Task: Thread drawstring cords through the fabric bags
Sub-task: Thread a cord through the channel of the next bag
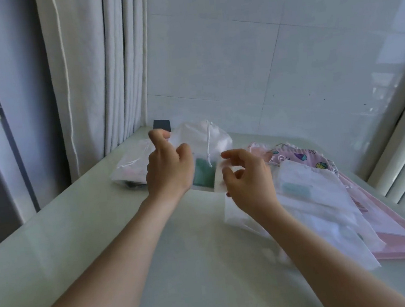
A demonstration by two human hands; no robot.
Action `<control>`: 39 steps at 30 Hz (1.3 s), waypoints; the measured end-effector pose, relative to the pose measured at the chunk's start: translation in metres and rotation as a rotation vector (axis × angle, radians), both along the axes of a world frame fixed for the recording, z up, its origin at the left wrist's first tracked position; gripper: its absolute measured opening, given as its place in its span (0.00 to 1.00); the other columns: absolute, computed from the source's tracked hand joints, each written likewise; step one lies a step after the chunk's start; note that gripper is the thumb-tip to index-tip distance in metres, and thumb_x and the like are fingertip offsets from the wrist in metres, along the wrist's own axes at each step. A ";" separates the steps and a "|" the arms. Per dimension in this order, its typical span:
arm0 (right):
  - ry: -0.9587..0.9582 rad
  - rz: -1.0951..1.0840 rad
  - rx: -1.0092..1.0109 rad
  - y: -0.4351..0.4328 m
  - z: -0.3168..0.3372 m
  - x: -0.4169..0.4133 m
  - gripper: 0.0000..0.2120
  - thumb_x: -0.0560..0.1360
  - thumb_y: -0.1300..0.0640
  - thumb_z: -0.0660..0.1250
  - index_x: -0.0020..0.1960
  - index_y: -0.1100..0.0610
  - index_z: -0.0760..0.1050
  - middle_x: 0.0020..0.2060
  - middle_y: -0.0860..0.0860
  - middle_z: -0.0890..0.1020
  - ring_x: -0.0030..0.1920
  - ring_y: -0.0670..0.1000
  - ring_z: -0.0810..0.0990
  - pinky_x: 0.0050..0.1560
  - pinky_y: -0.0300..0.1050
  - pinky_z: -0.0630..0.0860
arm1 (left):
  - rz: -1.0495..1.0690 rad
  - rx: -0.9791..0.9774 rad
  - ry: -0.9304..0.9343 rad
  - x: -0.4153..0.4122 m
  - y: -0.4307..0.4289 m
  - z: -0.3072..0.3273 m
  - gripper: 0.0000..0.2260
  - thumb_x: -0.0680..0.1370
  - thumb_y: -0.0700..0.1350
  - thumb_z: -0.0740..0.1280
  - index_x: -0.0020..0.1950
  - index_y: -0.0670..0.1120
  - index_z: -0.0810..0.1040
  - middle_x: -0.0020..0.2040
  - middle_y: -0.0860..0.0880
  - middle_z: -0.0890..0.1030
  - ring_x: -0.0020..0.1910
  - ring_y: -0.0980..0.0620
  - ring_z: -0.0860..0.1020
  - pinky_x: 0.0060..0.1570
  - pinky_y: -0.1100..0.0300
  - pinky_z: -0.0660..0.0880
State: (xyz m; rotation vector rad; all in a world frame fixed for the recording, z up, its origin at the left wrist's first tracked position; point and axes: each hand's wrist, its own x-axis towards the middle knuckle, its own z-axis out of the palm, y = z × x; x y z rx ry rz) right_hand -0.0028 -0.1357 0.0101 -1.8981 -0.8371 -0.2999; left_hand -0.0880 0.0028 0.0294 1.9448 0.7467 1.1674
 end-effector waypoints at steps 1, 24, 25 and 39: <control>-0.002 0.005 -0.050 0.005 0.000 0.000 0.16 0.78 0.60 0.66 0.63 0.48 0.79 0.53 0.41 0.84 0.34 0.48 0.84 0.55 0.60 0.82 | 0.035 0.027 0.000 -0.003 0.003 0.002 0.15 0.79 0.42 0.60 0.64 0.50 0.60 0.47 0.48 0.77 0.42 0.43 0.75 0.41 0.50 0.69; -0.021 0.157 -0.453 0.094 -0.024 -0.004 0.26 0.81 0.65 0.57 0.78 0.55 0.67 0.66 0.59 0.79 0.68 0.59 0.75 0.63 0.44 0.68 | 0.272 0.305 0.704 -0.009 0.056 -0.024 0.18 0.79 0.46 0.66 0.69 0.45 0.71 0.73 0.41 0.64 0.71 0.37 0.61 0.66 0.44 0.61; 0.005 0.127 -0.408 0.092 -0.019 -0.006 0.26 0.80 0.67 0.57 0.77 0.55 0.68 0.65 0.58 0.80 0.68 0.57 0.75 0.59 0.42 0.68 | 0.259 0.362 0.614 -0.008 0.055 -0.024 0.18 0.79 0.45 0.66 0.68 0.45 0.73 0.71 0.42 0.66 0.70 0.37 0.62 0.64 0.45 0.62; -0.188 -0.188 -0.512 -0.009 0.028 0.027 0.16 0.73 0.65 0.60 0.53 0.52 0.81 0.47 0.53 0.84 0.46 0.56 0.81 0.47 0.52 0.80 | -0.459 0.414 0.448 0.016 -0.005 -0.035 0.12 0.80 0.42 0.62 0.55 0.52 0.83 0.48 0.57 0.78 0.48 0.55 0.78 0.51 0.58 0.77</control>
